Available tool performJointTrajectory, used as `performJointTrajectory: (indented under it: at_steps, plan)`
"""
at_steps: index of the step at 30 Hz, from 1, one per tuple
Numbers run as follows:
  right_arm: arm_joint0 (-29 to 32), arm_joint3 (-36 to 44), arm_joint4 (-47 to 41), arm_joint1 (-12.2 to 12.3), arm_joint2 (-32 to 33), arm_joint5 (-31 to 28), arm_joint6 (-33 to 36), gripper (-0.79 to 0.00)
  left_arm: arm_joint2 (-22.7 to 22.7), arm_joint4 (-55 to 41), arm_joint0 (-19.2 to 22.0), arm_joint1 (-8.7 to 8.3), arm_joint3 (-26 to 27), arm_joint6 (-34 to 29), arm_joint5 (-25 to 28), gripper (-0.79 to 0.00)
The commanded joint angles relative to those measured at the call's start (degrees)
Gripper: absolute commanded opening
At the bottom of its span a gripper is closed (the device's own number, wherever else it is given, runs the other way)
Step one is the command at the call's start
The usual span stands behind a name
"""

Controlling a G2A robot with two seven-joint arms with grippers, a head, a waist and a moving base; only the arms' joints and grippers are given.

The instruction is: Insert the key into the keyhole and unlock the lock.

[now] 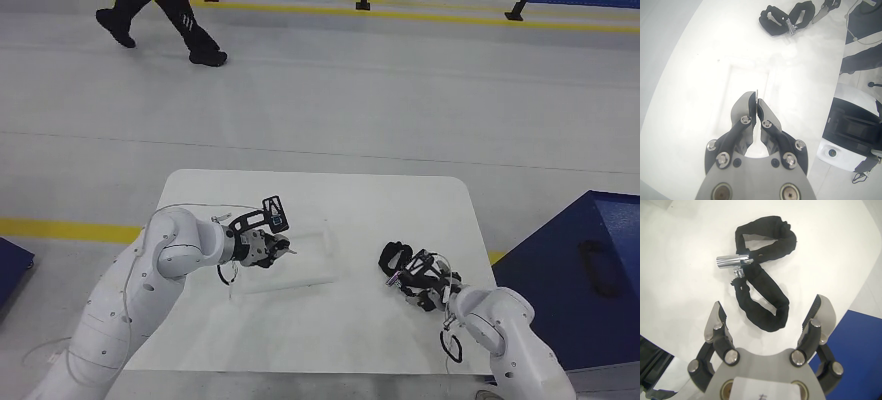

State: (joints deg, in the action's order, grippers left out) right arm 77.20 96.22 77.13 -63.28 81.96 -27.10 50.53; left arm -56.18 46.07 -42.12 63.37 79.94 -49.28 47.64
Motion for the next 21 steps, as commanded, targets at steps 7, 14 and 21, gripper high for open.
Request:
performJointTrajectory:
  at_steps: [7, 14, 21]
  plan:
    - [-7.23, -8.33, -7.09, -0.23, -2.51, -5.21, 2.46, -0.102, 0.00, 0.00, 0.00, 0.00, 0.00, 0.00, 0.00, -0.785]
    - [-9.78, -11.27, -6.02, -0.46, -5.55, -4.12, 2.68, -0.129, 0.00, 0.00, 0.00, 0.00, 0.00, 0.00, 0.00, -0.785]
    - [-9.93, -11.42, -5.15, -0.46, -6.91, -2.70, 2.32, -0.092, 0.00, 0.00, 0.00, 0.00, 0.00, 0.00, 0.00, -0.785]
